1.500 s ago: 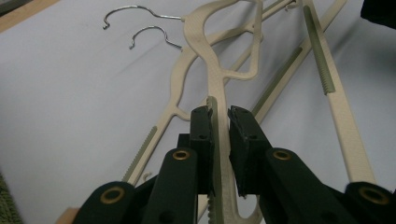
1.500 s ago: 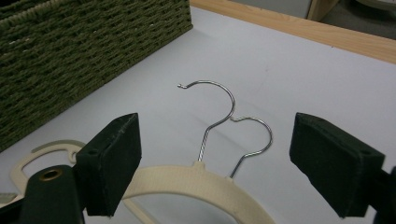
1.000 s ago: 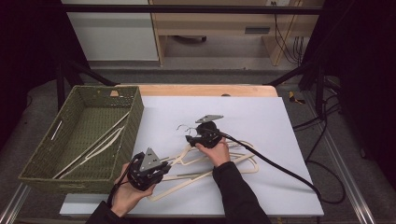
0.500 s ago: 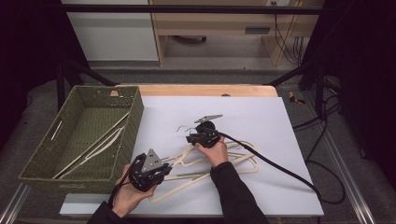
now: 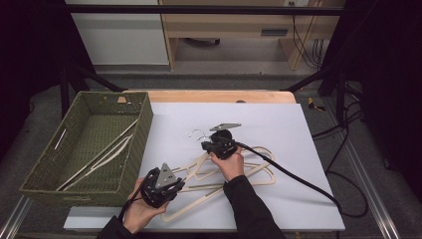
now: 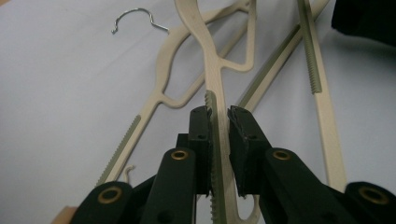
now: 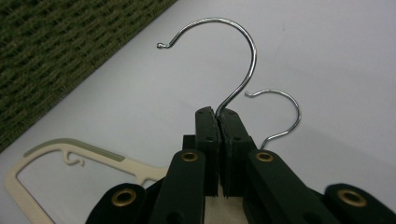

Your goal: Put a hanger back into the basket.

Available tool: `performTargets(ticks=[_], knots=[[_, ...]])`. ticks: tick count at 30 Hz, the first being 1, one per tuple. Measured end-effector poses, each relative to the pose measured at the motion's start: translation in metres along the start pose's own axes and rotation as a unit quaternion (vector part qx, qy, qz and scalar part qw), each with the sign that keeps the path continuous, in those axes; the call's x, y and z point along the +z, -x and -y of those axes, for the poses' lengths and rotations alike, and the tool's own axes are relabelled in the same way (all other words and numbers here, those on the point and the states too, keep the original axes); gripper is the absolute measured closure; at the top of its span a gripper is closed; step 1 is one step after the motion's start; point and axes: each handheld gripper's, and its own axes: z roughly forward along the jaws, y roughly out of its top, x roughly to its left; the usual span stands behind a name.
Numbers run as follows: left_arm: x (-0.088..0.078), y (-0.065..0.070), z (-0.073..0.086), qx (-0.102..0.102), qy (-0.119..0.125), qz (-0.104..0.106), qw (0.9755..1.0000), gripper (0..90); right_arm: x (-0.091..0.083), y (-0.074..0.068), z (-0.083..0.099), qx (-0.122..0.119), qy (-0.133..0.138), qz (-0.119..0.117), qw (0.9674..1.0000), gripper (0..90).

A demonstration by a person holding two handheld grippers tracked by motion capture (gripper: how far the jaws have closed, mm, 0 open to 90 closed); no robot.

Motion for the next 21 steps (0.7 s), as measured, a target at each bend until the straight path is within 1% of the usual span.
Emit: performTargets(ticks=[1,2,3,5,7,8,9,10,11,12,13,14,15,17,18,19,20,21], knots=[[0.000,0.000,0.000,0.000,0.000,0.000,1.0000,78.8,0.000,0.000,0.000,0.000,0.000,0.000,1.0000,88.8],[0.003,0.000,0.001,0.002,-0.004,0.003,1.0000,78.6,-0.005,-0.002,0.000,-0.005,0.007,0.001,1.0000,89.4],[0.004,0.001,0.001,0.006,-0.007,0.002,1.0000,78.5,-0.007,-0.003,0.000,-0.009,0.010,0.002,0.9999,89.4],[0.006,0.001,0.002,0.005,-0.012,0.003,0.9999,78.3,-0.011,-0.005,0.001,-0.014,0.018,0.005,0.9997,89.5],[0.006,0.001,0.002,0.005,-0.011,0.006,0.9999,77.6,-0.014,-0.006,0.001,-0.015,0.022,0.005,0.9996,89.6],[0.005,-0.001,0.001,0.008,-0.008,-0.002,0.9999,77.6,-0.016,-0.007,0.002,-0.015,0.028,0.002,0.9995,89.6],[0.005,-0.001,0.000,0.003,0.000,0.003,1.0000,75.2,-0.018,-0.007,0.003,-0.018,0.030,0.002,0.9994,89.6],[0.003,-0.002,-0.002,-0.010,0.014,0.016,0.9997,69.2,-0.021,-0.008,0.004,-0.022,0.036,0.002,0.9991,89.6],[0.001,-0.004,-0.003,-0.018,0.024,0.021,0.9993,64.8,-0.023,-0.009,0.005,-0.024,0.041,-0.001,0.9989,89.6],[0.000,-0.006,-0.005,-0.026,0.033,0.023,0.9988,59.0,-0.025,-0.009,0.006,-0.025,0.042,-0.002,0.9988,89.6],[-0.001,-0.008,-0.007,-0.033,0.040,0.026,0.9983,53.5,-0.027,-0.009,0.007,-0.032,0.050,-0.004,0.9982,89.6],[-0.002,-0.010,-0.009,-0.039,0.047,0.029,0.9977,48.5,-0.029,-0.009,0.008,-0.034,0.053,-0.007,0.9980,89.5],[-0.002,-0.012,-0.011,-0.042,0.052,0.025,0.9974,43.9,-0.031,-0.009,0.008,-0.036,0.057,-0.009,0.9977,89.5],[0.000,-0.015,-0.016,-0.049,0.061,0.033,0.9964,38.9,-0.035,-0.010,0.009,-0.044,0.067,-0.013,0.9967,89.5],[0.000,-0.015,-0.016,-0.049,0.061,0.033,0.9964,36.3,-0.037,-0.010,0.009,-0.045,0.070,-0.014,0.9965,89.5],[0.001,-0.016,-0.018,-0.056,0.066,0.035,0.9957,36.3,-0.037,-0.010,0.009,-0.045,0.070,-0.014,0.9965,89.5],[0.005,-0.018,-0.025,-0.069,0.071,0.040,0.9943,33.5,-0.041,-0.010,0.010,-0.049,0.076,-0.018,0.9957,89.5],[0.008,-0.019,-0.028,-0.072,0.073,0.045,0.9938,32.5,-0.043,-0.010,0.011,-0.048,0.078,-0.021,0.9956,89.5]])
